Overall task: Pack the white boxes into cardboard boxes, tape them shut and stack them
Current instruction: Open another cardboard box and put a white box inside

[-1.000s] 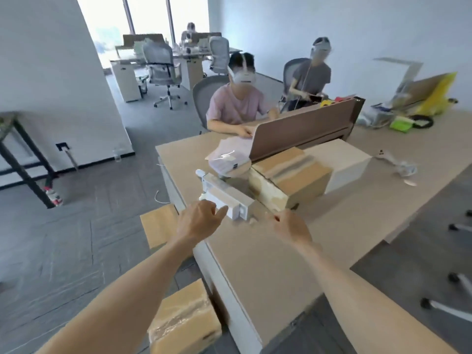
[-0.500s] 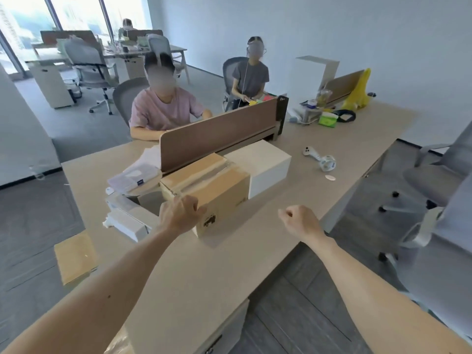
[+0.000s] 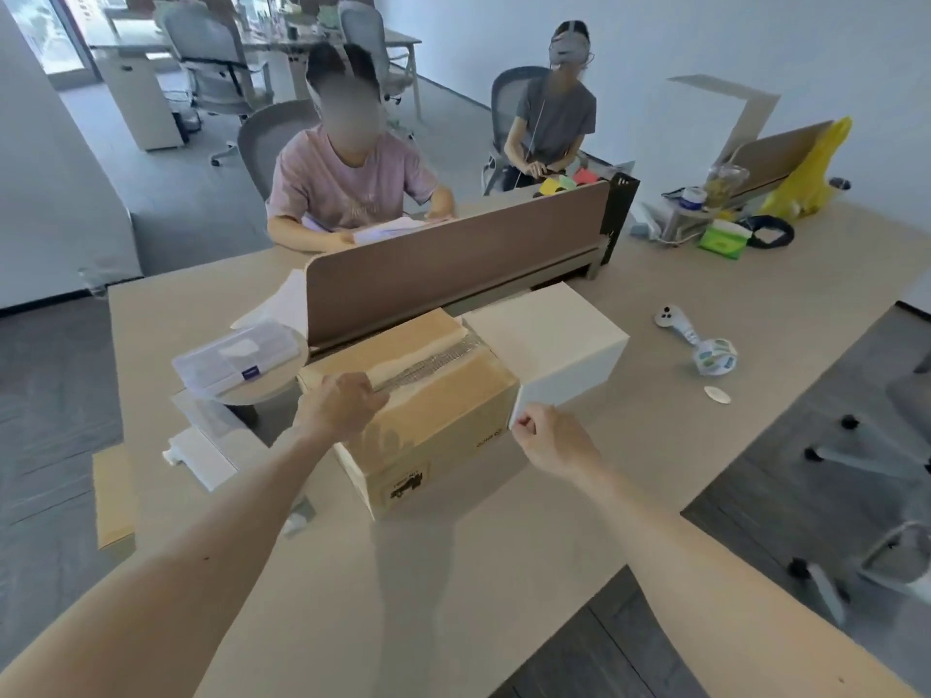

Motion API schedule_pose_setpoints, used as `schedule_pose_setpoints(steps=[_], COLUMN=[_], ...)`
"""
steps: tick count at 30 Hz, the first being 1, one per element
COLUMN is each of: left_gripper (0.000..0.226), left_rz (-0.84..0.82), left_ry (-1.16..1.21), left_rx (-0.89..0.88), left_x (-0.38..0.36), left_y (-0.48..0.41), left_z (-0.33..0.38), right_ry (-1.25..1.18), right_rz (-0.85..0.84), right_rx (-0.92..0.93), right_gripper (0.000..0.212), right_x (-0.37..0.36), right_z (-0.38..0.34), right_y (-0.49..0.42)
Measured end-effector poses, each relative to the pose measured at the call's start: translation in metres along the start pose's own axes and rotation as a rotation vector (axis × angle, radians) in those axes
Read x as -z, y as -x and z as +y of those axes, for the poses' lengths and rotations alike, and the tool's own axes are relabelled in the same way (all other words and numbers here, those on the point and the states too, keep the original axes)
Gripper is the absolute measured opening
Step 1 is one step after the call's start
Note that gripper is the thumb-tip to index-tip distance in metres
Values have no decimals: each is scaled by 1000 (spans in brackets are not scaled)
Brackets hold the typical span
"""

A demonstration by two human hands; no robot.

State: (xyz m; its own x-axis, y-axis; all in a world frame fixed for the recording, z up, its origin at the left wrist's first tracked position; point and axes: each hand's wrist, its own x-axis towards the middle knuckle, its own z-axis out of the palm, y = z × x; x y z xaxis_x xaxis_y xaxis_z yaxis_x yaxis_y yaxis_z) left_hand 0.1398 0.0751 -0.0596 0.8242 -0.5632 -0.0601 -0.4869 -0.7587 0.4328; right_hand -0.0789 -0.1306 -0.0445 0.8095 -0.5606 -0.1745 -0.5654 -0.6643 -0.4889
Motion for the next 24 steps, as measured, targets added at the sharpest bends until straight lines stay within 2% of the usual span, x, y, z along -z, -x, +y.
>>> schedule_pose_setpoints(steps=[4, 8, 10, 14, 19, 22, 24], left_gripper=[38, 53, 47, 16, 16, 25, 44], left_rz=[-96, -217, -256, -278, -266, -332, -376], left_ry=[-29, -63, -57, -142, -255, -287, -298], left_rx=[-30, 13, 17, -38, -31, 49, 126], left_x=[-18, -29, -36, -52, -60, -64, -71], left_y=[-46, -79, -91, -92, -87, -81, -75], left_z=[-7, -14, -20, -28, -29, -22, -15], right_ry=[53, 74, 125, 194, 277, 313, 354], right_rz=[-138, -196, -237, -284, -304, -337, -380], right_rx=[69, 146, 183, 275, 351, 443, 522], right_gripper=[21, 31, 40, 49, 51, 54, 53], right_x=[5, 0, -8, -23, -30, -31, -32], right_z=[-2, -12, -16, -17, -13, -13, -16], right_y=[-62, -112, -130, -165, -201, -216, -221])
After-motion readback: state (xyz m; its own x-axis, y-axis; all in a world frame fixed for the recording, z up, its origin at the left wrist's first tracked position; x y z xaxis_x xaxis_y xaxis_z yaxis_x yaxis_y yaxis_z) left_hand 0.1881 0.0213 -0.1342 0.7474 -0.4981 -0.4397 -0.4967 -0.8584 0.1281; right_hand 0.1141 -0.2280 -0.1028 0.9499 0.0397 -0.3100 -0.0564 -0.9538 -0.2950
